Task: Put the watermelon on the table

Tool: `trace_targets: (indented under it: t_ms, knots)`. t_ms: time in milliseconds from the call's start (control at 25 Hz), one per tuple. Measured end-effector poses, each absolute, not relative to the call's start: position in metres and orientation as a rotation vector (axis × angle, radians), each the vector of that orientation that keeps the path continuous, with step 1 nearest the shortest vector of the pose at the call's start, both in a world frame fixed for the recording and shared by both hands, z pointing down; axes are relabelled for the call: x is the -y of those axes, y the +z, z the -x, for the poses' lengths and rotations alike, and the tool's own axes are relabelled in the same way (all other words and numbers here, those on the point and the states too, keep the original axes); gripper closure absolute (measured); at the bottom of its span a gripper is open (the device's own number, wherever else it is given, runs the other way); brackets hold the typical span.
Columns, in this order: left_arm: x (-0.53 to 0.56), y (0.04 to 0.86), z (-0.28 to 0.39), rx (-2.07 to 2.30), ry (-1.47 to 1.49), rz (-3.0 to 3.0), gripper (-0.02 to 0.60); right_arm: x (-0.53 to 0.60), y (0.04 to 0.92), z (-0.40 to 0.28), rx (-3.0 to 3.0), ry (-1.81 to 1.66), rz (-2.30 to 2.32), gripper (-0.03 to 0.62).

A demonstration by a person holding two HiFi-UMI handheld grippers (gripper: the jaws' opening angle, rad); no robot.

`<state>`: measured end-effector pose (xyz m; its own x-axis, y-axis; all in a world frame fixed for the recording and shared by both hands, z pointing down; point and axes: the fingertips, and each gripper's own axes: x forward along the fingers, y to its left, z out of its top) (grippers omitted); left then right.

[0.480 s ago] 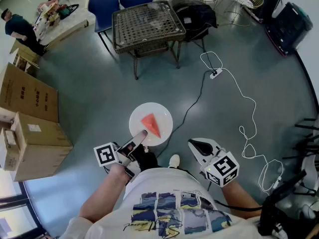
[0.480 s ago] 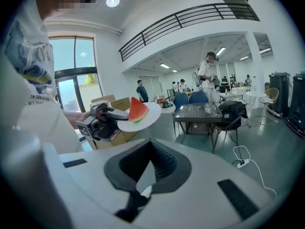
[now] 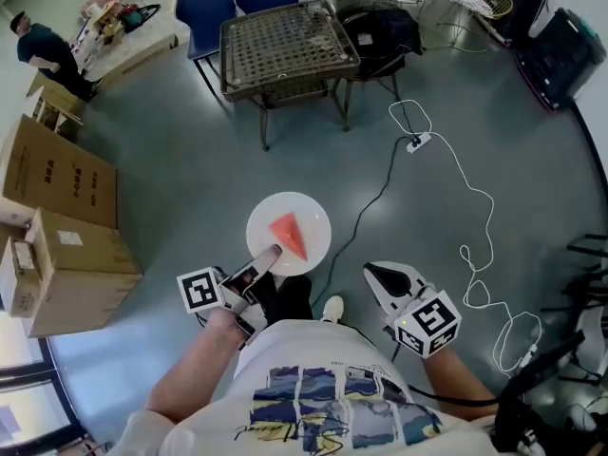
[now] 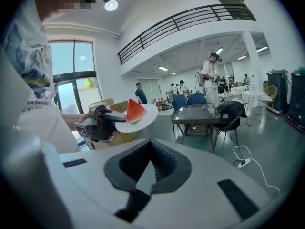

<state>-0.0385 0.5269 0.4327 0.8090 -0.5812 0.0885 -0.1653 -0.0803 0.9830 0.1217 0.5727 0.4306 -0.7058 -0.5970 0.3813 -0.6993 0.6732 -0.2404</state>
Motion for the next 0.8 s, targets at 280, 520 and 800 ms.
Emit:
trace_targets:
  t_ms: [280,520,800]
  knots:
    - [-0.446,0.443,0.049,0.575,-0.382,-1.639,0.554,-0.492,0.421,-0.112,2.605,0.430,-1.080,0.582]
    - [-0.346,0.432,0.070,0.563,-0.416,-1.669,0.554,-0.398,0.404,-0.075,2.594,0.312,-1.041,0.533]
    - [-0.256,0.431,0.091,0.559,-0.413,-1.684,0.554,-0.309,0.397,-0.045,2.604,0.297,-1.073,0.531]
